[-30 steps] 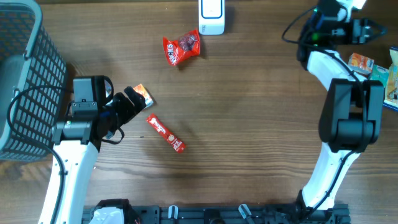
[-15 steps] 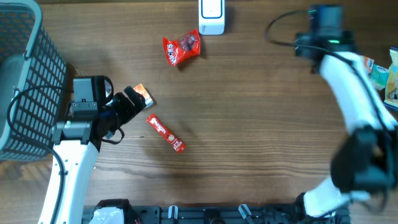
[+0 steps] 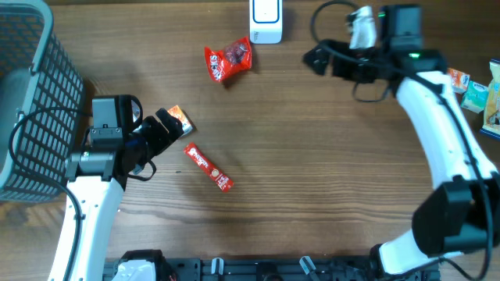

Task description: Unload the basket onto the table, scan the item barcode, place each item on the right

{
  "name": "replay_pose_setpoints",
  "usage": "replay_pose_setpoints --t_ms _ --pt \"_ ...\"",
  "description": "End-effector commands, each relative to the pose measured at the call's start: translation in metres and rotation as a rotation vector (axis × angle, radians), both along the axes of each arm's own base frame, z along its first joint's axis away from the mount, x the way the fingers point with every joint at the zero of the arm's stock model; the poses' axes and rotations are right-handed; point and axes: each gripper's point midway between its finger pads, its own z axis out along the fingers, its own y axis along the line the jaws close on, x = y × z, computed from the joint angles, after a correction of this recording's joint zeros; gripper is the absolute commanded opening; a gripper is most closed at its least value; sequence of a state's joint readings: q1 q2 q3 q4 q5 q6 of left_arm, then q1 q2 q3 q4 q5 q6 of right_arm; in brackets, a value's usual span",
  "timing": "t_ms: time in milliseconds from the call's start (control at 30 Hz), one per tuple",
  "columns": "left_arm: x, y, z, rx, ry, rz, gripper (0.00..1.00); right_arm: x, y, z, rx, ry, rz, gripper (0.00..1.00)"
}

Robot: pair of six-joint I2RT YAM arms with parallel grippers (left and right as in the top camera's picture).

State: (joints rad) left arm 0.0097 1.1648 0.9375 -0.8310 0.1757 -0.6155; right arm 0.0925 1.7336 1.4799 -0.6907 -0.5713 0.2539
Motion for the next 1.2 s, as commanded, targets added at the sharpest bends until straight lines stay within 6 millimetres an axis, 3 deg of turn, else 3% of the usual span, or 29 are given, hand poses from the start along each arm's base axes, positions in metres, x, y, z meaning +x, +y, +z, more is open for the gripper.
replay_pose_setpoints --t_ms 0,233,300,433,633,733,833,933,1033,1100,1167 --pt "0.0 0.004 0.0 0.012 -0.002 0.011 1.0 -0.006 0.023 -0.014 0.055 0.072 0.041 1.0" --pt "0.004 0.004 0.003 0.012 -0.021 0.012 1.0 0.001 0.005 -0.026 -0.037 0.084 -0.05 1.0" --pt "0.016 0.001 0.011 -0.003 -0.082 0.003 1.0 0.006 -0.006 -0.031 -0.099 0.075 -0.095 1.0" --pt "0.029 -0.019 0.023 -0.096 -0.154 -0.068 1.0 0.009 -0.016 -0.035 -0.152 0.071 -0.132 1.0" --pt "0.059 -0.072 0.049 -0.204 -0.343 -0.328 1.0 0.007 -0.016 -0.036 -0.152 0.076 -0.131 1.0" --pt "0.076 -0.079 0.053 -0.225 -0.371 -0.343 1.0 0.004 -0.017 -0.038 -0.156 0.095 -0.13 1.0" --pt "0.101 -0.083 0.046 -0.239 -0.335 -0.357 1.0 -0.003 -0.017 -0.042 -0.162 0.128 -0.128 1.0" --pt "0.128 -0.1 0.037 -0.279 -0.32 -0.451 1.0 -0.006 -0.018 -0.044 -0.166 0.144 -0.126 1.0" --pt "0.162 -0.102 0.012 -0.257 -0.29 -0.436 1.0 -0.008 -0.018 -0.045 -0.168 0.152 -0.126 1.0" --pt "0.183 -0.095 -0.017 -0.227 -0.262 -0.375 1.0 -0.011 -0.019 -0.046 -0.171 0.164 -0.123 1.0" --pt "0.194 -0.089 -0.038 -0.215 -0.239 -0.32 1.0 -0.015 -0.019 -0.049 -0.175 0.183 -0.121 1.0"
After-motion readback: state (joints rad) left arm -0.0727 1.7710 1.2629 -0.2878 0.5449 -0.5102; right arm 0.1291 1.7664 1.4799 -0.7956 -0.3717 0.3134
